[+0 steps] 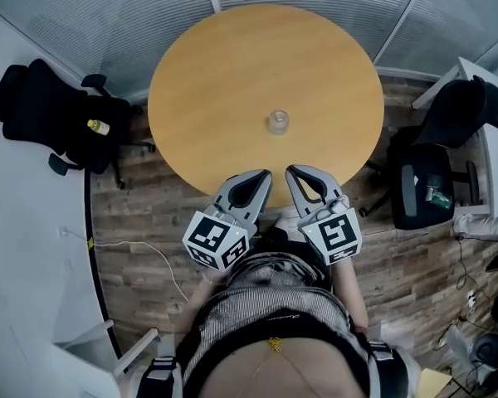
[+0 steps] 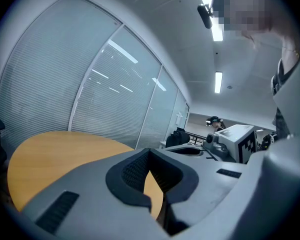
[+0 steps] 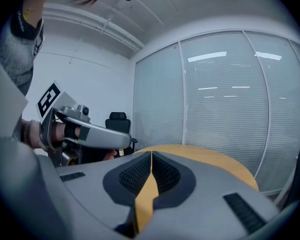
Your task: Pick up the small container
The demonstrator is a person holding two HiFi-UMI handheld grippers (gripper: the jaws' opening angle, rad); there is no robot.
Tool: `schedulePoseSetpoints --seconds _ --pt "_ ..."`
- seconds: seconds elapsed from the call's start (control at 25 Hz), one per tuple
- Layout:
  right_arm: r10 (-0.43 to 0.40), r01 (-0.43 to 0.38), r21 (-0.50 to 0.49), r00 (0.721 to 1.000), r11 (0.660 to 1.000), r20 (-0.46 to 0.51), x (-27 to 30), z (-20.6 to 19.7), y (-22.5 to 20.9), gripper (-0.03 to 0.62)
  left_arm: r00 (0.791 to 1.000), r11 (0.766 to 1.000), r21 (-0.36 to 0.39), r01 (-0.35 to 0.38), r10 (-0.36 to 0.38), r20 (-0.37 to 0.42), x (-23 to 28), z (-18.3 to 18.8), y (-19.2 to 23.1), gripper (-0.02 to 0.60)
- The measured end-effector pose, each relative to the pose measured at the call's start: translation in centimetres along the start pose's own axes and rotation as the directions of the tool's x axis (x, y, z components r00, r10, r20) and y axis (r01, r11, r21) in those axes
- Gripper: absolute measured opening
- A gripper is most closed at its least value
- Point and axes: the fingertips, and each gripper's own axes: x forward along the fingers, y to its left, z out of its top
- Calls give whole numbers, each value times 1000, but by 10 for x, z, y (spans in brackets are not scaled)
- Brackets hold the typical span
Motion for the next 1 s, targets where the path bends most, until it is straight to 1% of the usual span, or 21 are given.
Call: schedulePoseSetpoints --seconds 0.2,0.56,0.76,0.88,1.0 --pt "-25 25 -3 1000 1000 -11 24 10 -4 21 1000 1000 -10 10 -10 -9 2 8 29 3" --pt "-80 80 21 997 997 -17 68 21 -16 21 995 996 3 86 -86 -55 17 21 72 3" --pt "-88 89 24 996 996 -28 92 22 -12 21 992 995 -28 95 -97 -83 16 17 98 3" --pt "-109 110 40 993 993 -33 104 22 -12 21 988 993 -37 112 -115 -102 16 16 111 3" --pt "-132 134 39 991 990 -36 114 26 -12 21 986 991 -37 132 -135 -101 15 19 124 3"
